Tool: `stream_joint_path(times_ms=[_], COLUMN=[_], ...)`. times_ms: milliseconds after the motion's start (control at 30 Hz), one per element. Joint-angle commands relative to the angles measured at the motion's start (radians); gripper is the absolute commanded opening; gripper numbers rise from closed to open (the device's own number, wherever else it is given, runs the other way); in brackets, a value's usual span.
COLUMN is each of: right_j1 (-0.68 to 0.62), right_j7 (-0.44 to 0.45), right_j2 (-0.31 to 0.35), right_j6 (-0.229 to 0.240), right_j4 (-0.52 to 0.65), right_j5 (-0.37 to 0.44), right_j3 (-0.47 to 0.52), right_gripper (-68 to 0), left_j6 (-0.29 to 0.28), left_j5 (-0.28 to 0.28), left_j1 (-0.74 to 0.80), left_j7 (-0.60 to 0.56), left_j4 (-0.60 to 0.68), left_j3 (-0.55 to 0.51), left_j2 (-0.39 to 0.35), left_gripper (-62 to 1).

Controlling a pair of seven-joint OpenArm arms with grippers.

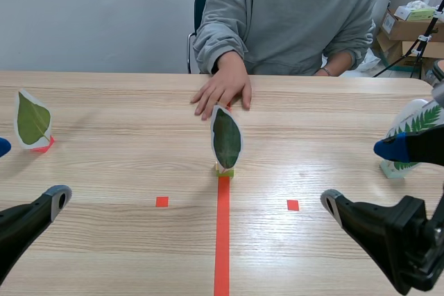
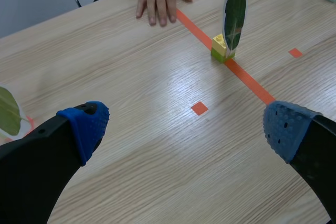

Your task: Do the leaf sorting experiment

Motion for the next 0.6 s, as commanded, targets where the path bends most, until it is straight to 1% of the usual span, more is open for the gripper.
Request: stream_joint_path(times_ms=[0, 567], right_j1=[0.011, 0.011], right_j7=[0.006, 0.004], right_j2=[0.000, 0.000], right_j6=[0.008, 0.008], right_j4=[-0.003, -0.003], right_j5=[0.010, 0.003], right_j3=[0.008, 0.008], right_gripper=[-9.8, -9.8], left_j6=[-0.001, -0.001], left_j5=[-0.011, -0.011], left_j1=[-0.003, -0.003], left_j7=[-0.013, -0.013], left_j4=[0.014, 0.014], left_j3=[0.003, 0.003], left_j2=[0.008, 0.008], left_gripper=[1.4, 1.4])
